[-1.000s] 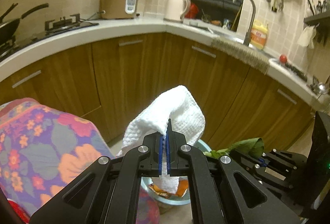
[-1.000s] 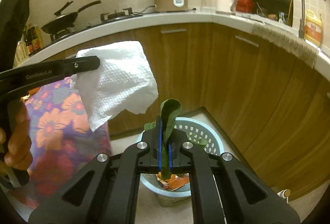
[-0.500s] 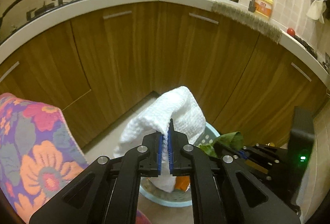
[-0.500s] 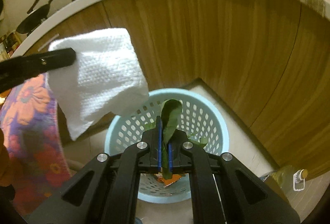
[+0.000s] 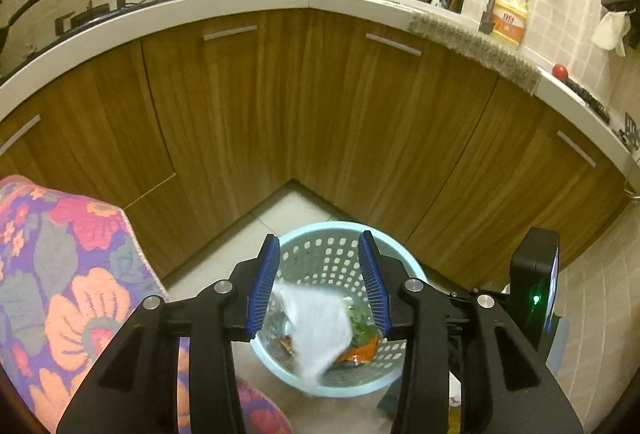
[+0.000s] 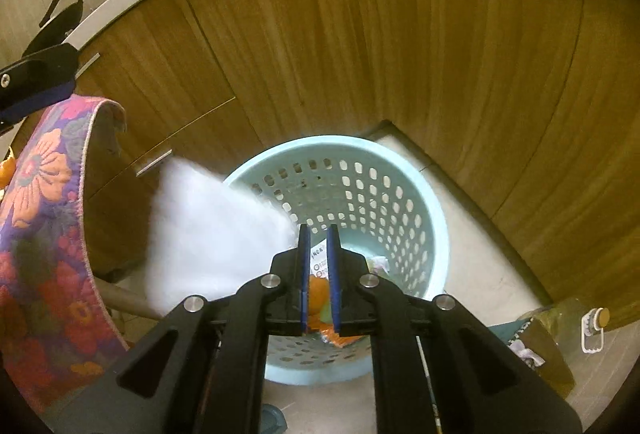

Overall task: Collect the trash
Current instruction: 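Open both tools to drop tissue and greens into the basket, then move both tools back over the bottle and paper cup on the table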

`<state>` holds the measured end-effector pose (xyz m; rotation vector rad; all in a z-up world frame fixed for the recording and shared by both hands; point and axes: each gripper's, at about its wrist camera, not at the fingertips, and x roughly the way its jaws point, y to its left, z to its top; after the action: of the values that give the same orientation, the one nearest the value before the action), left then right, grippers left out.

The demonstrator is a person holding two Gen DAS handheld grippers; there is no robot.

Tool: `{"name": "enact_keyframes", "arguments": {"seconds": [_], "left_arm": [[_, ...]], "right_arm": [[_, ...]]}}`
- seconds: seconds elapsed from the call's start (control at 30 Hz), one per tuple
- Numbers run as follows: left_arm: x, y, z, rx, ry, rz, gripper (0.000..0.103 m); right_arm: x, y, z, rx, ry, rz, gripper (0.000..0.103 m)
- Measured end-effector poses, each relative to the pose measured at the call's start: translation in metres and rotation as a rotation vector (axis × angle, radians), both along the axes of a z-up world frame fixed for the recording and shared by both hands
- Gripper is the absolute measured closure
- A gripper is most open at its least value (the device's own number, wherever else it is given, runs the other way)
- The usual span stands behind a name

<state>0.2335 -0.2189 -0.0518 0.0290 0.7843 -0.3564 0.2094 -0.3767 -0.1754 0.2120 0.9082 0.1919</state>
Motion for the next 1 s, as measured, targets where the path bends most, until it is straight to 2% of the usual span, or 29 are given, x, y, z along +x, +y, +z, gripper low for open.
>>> {"name": "enact_keyframes", "arguments": {"seconds": [0.1,0.17,0.23,0.4,0.47,0.57,0.8,0.93,1.0], "left_arm": [[-0.012,0.005,0.014,-0.025,-0.02,0.003,0.06],[-0.021,0.009,0.023,-0.044,-0.033,0.002,0.058],[-0.034,0.015,0.036,-0.065,-0.051,-0.001,0.057],[-0.069,0.033,0.069,-0.1,-0.112,-0.014,0.051],[-0.084,0.044,0.083,-0.107,-0.144,-0.011,0.044],[-0.103,0.062,0.102,-0.106,-0.194,0.0,0.043],[-0.144,0.133,0.139,-0.128,-0.276,0.088,0.042],[-0.162,0.18,0.15,-0.117,-0.303,0.171,0.036],[-0.172,0.208,0.152,-0.112,-0.313,0.22,0.032]], "right_arm": [[-0.01,0.0,0.013,-0.003,-0.025,-0.009,0.084],[-0.02,0.004,0.028,-0.01,-0.06,-0.008,0.069],[-0.03,0.008,0.043,-0.016,-0.096,-0.003,0.06],[-0.049,0.032,0.085,-0.011,-0.169,0.038,0.06],[-0.061,0.051,0.108,-0.019,-0.222,0.071,0.059],[-0.076,0.077,0.14,-0.019,-0.284,0.119,0.058],[-0.104,0.15,0.195,0.008,-0.391,0.249,0.058],[-0.116,0.197,0.212,0.024,-0.417,0.315,0.046],[-0.124,0.218,0.216,0.026,-0.427,0.35,0.044]]}}
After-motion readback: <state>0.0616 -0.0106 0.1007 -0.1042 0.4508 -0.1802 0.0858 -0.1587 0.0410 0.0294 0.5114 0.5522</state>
